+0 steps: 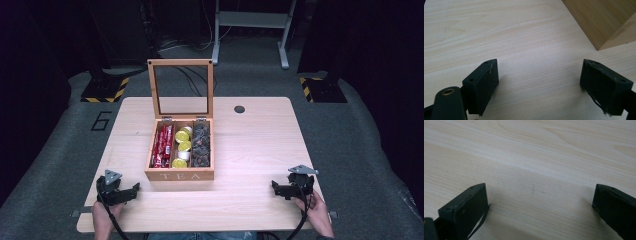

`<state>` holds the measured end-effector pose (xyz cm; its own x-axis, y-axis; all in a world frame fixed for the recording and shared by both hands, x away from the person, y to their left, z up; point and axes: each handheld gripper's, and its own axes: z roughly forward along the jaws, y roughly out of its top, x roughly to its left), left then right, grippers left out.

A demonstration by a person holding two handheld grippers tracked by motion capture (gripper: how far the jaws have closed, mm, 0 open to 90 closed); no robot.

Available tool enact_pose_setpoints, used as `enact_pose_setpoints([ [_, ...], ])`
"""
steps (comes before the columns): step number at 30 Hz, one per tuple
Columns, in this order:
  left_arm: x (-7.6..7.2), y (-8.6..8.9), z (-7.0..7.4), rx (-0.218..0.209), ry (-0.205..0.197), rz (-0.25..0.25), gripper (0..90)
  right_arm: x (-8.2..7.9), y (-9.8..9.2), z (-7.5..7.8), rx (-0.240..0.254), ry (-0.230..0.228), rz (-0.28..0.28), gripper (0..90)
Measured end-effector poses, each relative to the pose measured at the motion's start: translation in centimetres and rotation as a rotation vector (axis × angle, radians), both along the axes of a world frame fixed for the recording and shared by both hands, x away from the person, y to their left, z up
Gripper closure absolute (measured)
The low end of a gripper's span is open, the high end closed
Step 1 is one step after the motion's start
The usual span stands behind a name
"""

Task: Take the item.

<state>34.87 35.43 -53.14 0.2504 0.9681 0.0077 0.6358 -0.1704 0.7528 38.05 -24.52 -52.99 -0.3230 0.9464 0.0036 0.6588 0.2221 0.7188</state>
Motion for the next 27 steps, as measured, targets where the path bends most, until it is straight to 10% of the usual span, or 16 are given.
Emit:
enact_pose_setpoints([
  [27, 0.13, 0.05, 0.06, -0.001, 0.013, -0.009, 14.2, 0.22, 0.27, 0.05, -0.012, -0.012, -0.016, 0.0],
])
